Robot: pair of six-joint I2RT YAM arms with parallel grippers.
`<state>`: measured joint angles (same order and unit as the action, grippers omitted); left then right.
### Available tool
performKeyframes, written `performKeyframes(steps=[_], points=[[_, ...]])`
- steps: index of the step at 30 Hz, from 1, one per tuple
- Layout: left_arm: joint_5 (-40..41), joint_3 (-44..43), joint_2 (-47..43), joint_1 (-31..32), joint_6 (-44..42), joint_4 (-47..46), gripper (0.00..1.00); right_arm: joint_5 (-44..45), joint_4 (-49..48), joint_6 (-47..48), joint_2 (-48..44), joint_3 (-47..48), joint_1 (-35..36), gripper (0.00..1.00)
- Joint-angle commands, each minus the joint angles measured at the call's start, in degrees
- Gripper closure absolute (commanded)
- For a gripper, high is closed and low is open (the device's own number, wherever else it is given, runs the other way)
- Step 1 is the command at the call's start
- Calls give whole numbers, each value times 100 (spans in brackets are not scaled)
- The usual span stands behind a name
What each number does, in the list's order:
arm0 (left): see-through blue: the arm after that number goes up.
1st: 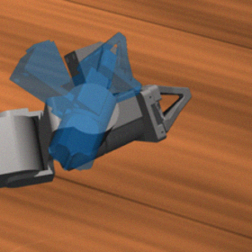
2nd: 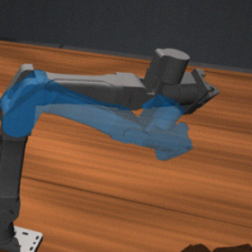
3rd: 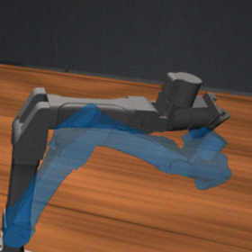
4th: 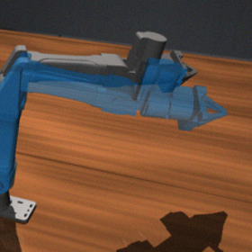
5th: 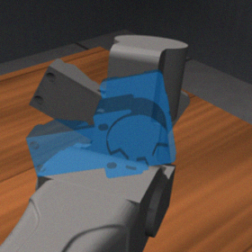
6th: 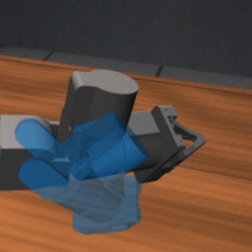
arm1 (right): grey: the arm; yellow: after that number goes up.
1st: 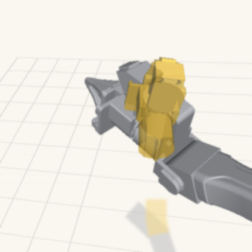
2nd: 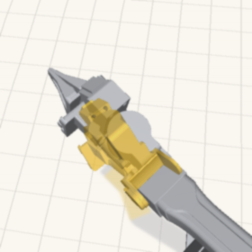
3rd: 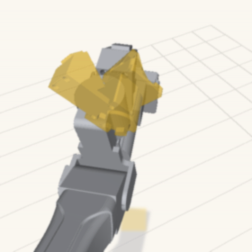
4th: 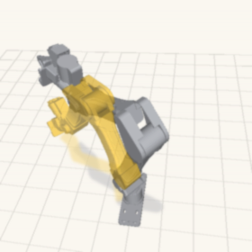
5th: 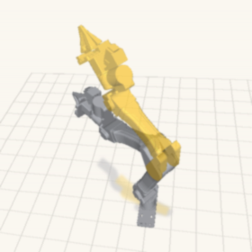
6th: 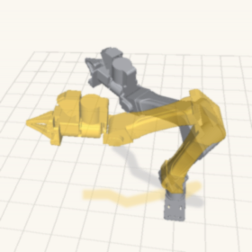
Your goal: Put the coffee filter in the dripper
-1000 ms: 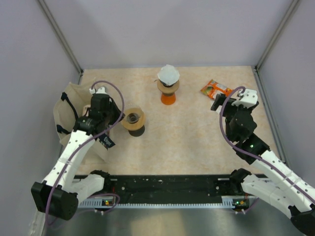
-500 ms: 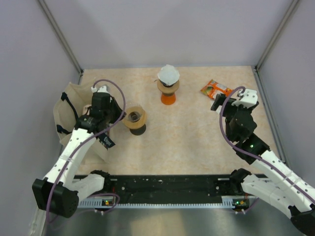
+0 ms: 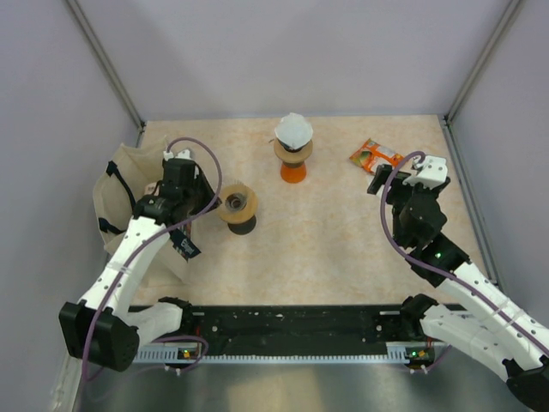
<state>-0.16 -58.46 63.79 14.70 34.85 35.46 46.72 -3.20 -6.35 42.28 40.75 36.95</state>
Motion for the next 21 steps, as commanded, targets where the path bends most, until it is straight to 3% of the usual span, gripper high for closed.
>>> performKeyframes(steps=[1,11,14,19,21], points=[[43,54,125,-2,-154,769,75,30,-75,55,-53,20,-12,1],[-274,-96,72,-2,-189,646,62,-23,-84,46,-27,29,-12,1],[-247,-201,203,-2,-189,620,51,-49,-75,55,-27,20,-12,1],[-72,-447,406,-2,-207,707,43,-84,-75,81,-36,3,-12,1],[-36,-535,406,-2,-242,769,32,-84,-75,99,-18,3,-12,1]])
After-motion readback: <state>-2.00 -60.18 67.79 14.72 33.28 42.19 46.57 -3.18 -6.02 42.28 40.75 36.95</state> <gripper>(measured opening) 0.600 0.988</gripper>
